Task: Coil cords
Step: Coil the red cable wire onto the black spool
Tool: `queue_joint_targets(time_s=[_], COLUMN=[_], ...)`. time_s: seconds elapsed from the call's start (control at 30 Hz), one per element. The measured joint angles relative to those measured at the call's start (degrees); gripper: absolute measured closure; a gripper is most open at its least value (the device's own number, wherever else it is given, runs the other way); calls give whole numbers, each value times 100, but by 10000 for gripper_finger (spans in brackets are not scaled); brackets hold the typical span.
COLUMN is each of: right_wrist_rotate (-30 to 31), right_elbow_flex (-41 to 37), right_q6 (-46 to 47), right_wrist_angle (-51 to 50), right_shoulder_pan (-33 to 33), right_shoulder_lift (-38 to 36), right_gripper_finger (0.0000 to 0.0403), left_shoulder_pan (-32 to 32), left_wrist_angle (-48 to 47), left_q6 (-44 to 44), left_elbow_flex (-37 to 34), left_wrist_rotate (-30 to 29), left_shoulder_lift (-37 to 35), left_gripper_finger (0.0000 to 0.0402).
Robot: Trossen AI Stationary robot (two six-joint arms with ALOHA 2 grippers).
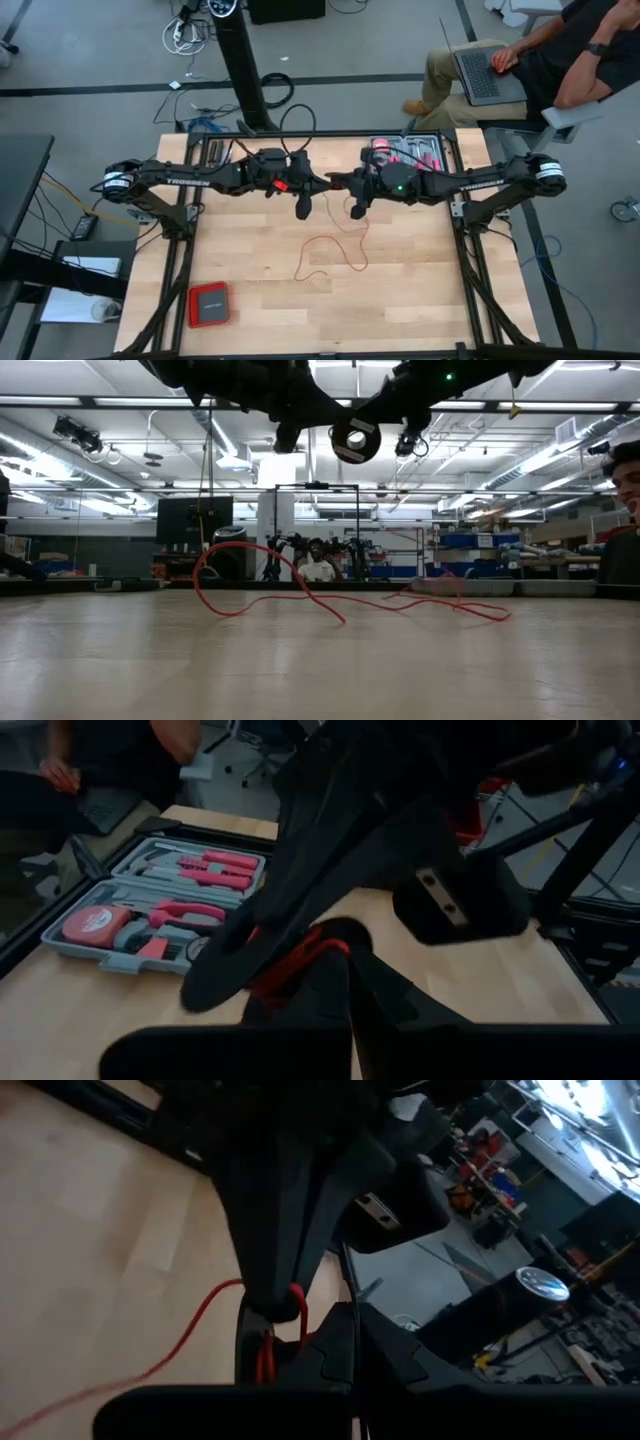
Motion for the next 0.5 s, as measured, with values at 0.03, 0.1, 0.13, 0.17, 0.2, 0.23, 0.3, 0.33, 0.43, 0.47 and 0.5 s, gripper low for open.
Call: queue_joint_targets(time_s=[0.03, 0.1, 0.13, 0.17, 0.2, 0.23, 0.3, 0.33, 0.43, 0.47, 0.5], right_wrist_rotate=[37, 69, 83, 102, 104, 104, 95, 97, 117, 117, 117], right_elbow_flex=[0, 0, 0, 0, 0, 0, 0, 2, 2, 2, 2], right_q6=[-10, -40, -46, -55, -62, -63, -65, -63, -62, -63, -63], right_wrist_angle=[95, 233, 247, 267, 293, 294, 294, 308, 288, 306, 329], right_shoulder_pan=[0, 2, 13, 25, 30, 33, 33, 33, 20, 20, 20], right_shoulder_lift=[76, 217, 256, 290, 308, 311, 280, 274, 217, 213, 211], right_gripper_finger=[403, 403, 403, 403, 403, 403, 403, 403, 403, 403, 403], left_shoulder_pan=[0, 0, 0, -4, -6, -7, -9, -11, -20, -20, -20], left_wrist_angle=[0, -47, -67, -81, -103, -111, -52, -5, 79, 85, 91], left_q6=[-1, -9, -16, -21, -21, -21, -16, -12, -41, -73, -105], left_elbow_flex=[0, 0, 0, 0, 0, 0, 0, 0, 0, 0, 0], left_wrist_rotate=[-30, -54, -64, -75, -78, -78, -87, -87, -48, 23, 120], left_shoulder_lift=[0, 0, 2, 8, 9, 9, 9, 9, 9, 9, 9], left_gripper_finger=[401, 401, 401, 401, 398, 392, 373, 361, 323, 312, 303])
